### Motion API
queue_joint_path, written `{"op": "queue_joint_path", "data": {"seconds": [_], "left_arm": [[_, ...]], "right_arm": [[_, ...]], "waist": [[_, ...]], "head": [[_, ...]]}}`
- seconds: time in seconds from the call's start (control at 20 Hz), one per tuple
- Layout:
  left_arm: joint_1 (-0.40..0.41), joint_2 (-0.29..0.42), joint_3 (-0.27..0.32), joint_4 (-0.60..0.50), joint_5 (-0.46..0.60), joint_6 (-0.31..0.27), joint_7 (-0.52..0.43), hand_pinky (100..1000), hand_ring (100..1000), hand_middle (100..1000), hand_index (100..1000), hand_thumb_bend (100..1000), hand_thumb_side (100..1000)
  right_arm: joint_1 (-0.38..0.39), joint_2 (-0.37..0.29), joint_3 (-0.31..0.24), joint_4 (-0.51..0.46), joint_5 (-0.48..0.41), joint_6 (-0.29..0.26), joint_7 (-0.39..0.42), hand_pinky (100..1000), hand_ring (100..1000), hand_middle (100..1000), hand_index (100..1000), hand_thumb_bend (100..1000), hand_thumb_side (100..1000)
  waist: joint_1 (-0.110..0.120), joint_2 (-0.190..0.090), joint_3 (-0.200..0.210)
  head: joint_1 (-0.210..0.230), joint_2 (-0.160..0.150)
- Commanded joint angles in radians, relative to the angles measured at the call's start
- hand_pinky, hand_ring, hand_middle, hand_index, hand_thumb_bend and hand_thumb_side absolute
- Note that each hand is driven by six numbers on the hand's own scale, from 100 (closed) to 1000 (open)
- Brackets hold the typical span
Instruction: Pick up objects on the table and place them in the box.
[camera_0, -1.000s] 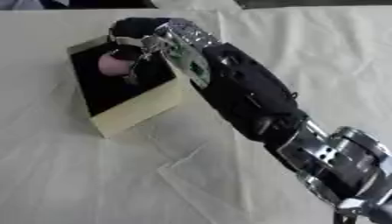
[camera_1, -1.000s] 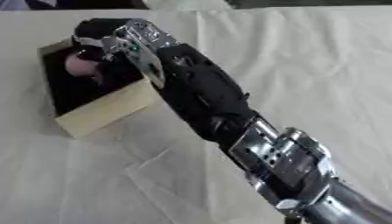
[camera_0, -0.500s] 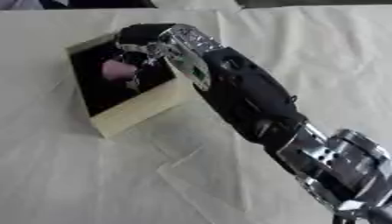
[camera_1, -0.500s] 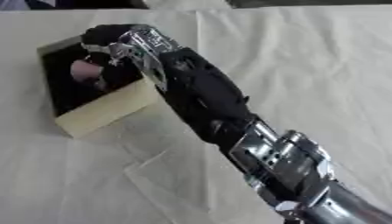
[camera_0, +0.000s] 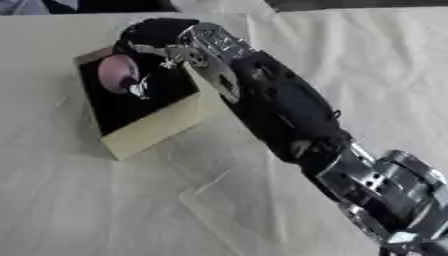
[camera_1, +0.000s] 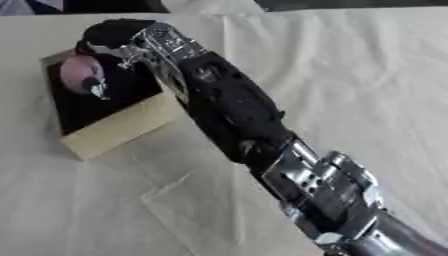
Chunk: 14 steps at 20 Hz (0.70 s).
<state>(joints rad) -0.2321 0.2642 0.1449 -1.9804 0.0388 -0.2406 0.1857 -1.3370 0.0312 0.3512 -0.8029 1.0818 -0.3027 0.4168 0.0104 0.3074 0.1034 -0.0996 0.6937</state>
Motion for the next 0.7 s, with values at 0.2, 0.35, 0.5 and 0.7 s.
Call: {"op": "queue_joint_path", "data": {"seconds": [0.2,0.35,0.5,0.7], "left_arm": [[-0.001,0.008,0.000,-0.020,0.000,0.002,-0.004,666,633,699,805,100,690],[-0.001,0.006,-0.001,-0.020,0.000,0.003,-0.007,666,633,698,805,100,689],[0.001,0.006,0.000,-0.020,-0.001,0.004,-0.007,667,633,698,805,100,692],[0.001,0.007,-0.001,-0.020,-0.002,0.004,-0.012,666,632,695,802,100,691]], "right_arm": [[-0.022,-0.023,0.000,-0.053,-0.002,0.004,0.016,848,835,797,907,100,606],[-0.016,-0.019,0.002,-0.049,-0.003,0.001,0.026,849,834,804,938,100,445],[-0.013,-0.017,0.001,-0.048,-0.027,-0.012,0.046,848,829,786,919,100,709],[-0.015,-0.023,0.011,-0.060,0.001,-0.014,0.042,859,847,807,930,100,630]], "waist": [[0.009,-0.027,-0.005],[0.011,-0.028,-0.006],[0.011,-0.027,-0.007],[0.010,-0.026,-0.006]], "head": [[0.006,-0.007],[0.004,-0.007],[0.004,-0.005],[0.005,-0.001]]}}
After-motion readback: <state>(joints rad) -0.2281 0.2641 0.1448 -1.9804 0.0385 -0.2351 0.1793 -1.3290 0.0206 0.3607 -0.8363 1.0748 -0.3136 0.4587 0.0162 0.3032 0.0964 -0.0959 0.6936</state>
